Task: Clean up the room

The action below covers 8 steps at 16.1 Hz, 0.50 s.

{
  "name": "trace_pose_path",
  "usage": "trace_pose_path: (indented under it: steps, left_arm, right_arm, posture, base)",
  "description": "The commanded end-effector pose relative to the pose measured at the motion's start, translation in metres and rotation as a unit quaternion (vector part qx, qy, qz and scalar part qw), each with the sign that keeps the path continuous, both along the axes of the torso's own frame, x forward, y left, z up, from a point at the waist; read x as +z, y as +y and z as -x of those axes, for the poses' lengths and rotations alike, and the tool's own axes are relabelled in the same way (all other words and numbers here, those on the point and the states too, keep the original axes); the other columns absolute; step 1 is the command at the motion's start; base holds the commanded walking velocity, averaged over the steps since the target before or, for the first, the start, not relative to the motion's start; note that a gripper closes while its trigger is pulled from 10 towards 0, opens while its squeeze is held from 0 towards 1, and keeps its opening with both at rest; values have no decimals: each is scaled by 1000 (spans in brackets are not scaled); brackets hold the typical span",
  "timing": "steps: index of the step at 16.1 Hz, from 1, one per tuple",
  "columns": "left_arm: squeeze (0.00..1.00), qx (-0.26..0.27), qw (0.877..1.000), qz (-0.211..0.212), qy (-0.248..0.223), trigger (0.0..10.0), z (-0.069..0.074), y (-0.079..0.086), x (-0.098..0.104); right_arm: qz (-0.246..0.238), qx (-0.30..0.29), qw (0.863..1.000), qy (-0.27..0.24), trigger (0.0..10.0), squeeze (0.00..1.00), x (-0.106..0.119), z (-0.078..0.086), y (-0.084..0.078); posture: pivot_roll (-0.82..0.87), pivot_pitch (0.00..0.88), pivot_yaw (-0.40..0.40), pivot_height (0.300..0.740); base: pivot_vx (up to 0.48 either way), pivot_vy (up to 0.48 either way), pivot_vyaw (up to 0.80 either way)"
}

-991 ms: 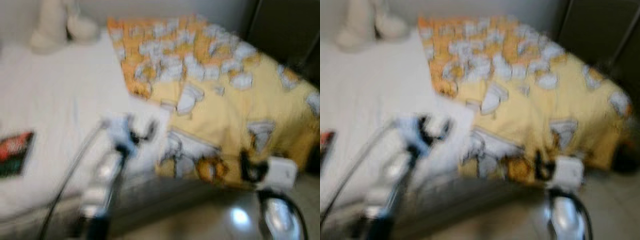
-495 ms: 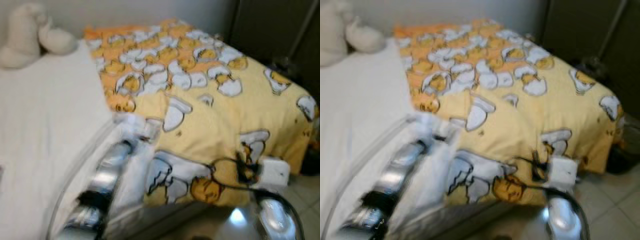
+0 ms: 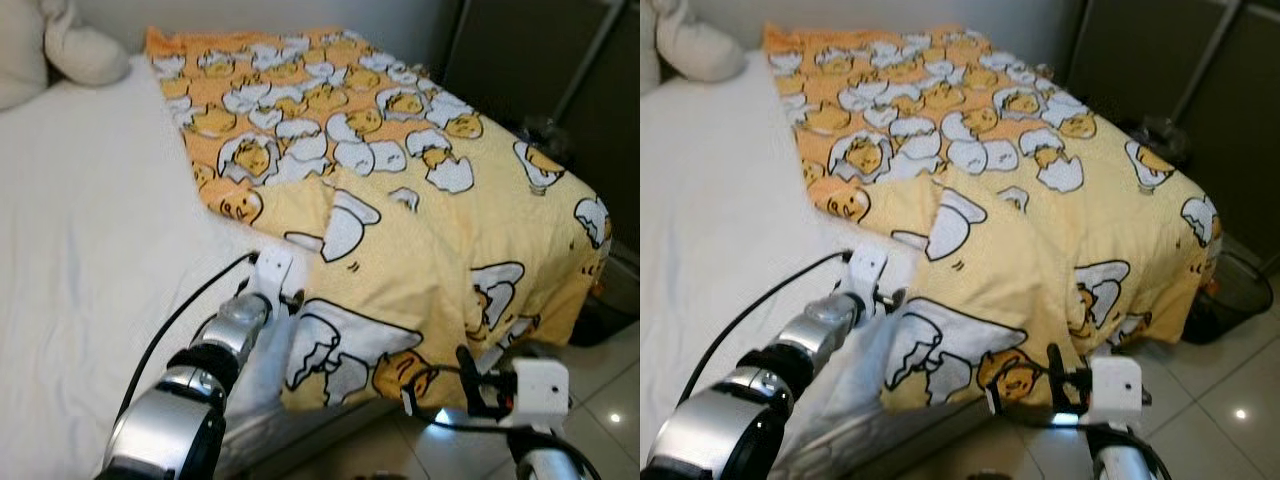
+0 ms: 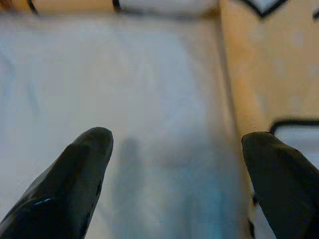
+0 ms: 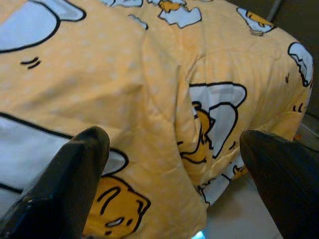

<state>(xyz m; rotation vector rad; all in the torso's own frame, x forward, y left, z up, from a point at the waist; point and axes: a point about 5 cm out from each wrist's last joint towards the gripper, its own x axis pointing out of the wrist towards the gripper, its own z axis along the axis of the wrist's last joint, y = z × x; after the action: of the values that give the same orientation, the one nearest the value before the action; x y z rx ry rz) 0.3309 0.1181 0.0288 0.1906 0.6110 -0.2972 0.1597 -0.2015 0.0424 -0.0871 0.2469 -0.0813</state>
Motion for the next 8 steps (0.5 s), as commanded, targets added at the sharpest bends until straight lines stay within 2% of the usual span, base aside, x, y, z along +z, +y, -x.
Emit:
trace_pose_path:
  steps: [1,3,6,7,8]
  left_arm:
    - [0,-1,1000,24,19,10000,2,-3,-3]
    - [0,-6,999,34,31,10000,9,-5,-10]
    - [0,-21,997,61,30,10000,17,-8,-18]
    - [0,-13,999,32,-22,10000,14,-2,-13]
    - [0,13,995,-17,-95,10000,8,9,-3]
  right_arm:
    - [-2,10,1000,6,10000,0,2,1,4]
    - [-5,23,1000,15,10000,0,2,5,9]
    - [-2,21,999,24,10000,0,1,10,5]
    - [1,20,999,26,10000,0,1,10,3]
    - [4,19,999,28,10000,0,2,10,1]
  posture:
    - [-144,96,-14,740]
    - [-141,104,-17,740]
    - [-142,108,-22,740]
    - [-142,108,-22,740]
    - [-142,108,-22,740]
  base:
    - [0,0,0]
    - [0,0,0]
    - [0,0,0]
    - [0,0,0]
    - [0,0,0]
